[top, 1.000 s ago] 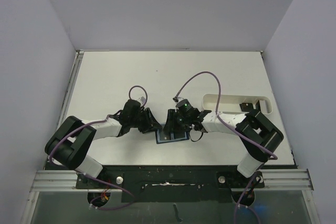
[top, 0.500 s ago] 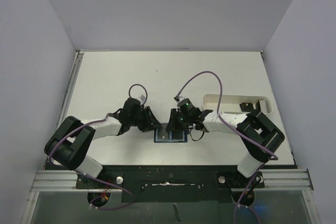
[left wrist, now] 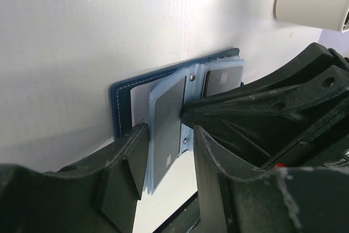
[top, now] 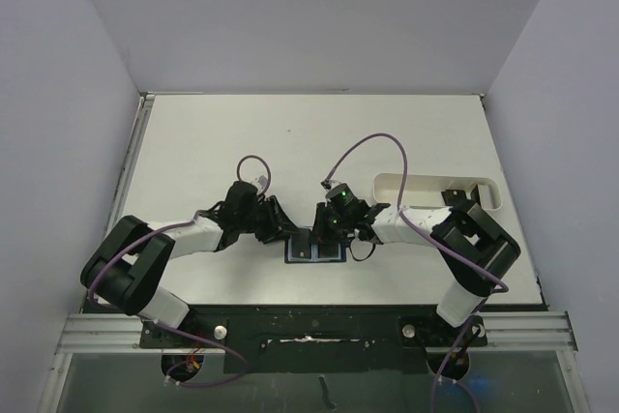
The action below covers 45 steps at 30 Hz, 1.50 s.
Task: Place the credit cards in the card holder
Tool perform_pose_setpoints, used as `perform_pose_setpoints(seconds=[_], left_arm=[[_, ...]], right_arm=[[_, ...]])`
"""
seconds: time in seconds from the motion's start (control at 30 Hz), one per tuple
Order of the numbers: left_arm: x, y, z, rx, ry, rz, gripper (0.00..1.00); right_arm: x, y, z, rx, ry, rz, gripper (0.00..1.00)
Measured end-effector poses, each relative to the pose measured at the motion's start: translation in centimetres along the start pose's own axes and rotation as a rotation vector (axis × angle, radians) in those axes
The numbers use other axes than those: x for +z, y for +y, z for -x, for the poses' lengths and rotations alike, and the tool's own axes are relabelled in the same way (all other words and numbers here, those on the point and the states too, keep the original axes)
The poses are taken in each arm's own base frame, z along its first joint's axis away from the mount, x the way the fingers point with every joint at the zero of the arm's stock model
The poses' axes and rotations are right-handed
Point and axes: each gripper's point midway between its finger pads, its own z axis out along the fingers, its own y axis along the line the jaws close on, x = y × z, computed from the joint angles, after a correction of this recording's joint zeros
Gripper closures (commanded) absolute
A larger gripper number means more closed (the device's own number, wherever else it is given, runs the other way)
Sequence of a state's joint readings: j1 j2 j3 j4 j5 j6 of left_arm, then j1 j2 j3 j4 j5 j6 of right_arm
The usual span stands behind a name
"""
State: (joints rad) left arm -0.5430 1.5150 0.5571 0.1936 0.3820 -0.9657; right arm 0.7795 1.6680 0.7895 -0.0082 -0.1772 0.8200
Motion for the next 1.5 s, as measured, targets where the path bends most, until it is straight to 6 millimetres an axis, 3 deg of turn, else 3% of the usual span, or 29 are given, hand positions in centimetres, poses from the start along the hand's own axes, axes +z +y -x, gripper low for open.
perform_pose_setpoints(seconds=[0.57,0.77,1.0,1.5], left_arm=[[0.0,-1.8,-0.8,0.015,0.022,-0.07,0.7],[0.2,-1.6,-1.2,0.047,0.025,-0.025,0.7],[-0.2,-2.6,-0.9,0.114,-0.005,0.036,0.69],[-1.4,-0.8,0.0,0.119,-0.074,0.158,0.62]], right_arm=[[0.1,0.1,0.0,0.007,-0.021,0.02,0.89],[0.2,0.1,0.1,0.006,-0.025,0.025,0.89],[0.2,0.1,0.1,0.012,-0.029,0.028,0.89],[0.2,0.2,0.1,0.018,-0.031,0.03,0.89]])
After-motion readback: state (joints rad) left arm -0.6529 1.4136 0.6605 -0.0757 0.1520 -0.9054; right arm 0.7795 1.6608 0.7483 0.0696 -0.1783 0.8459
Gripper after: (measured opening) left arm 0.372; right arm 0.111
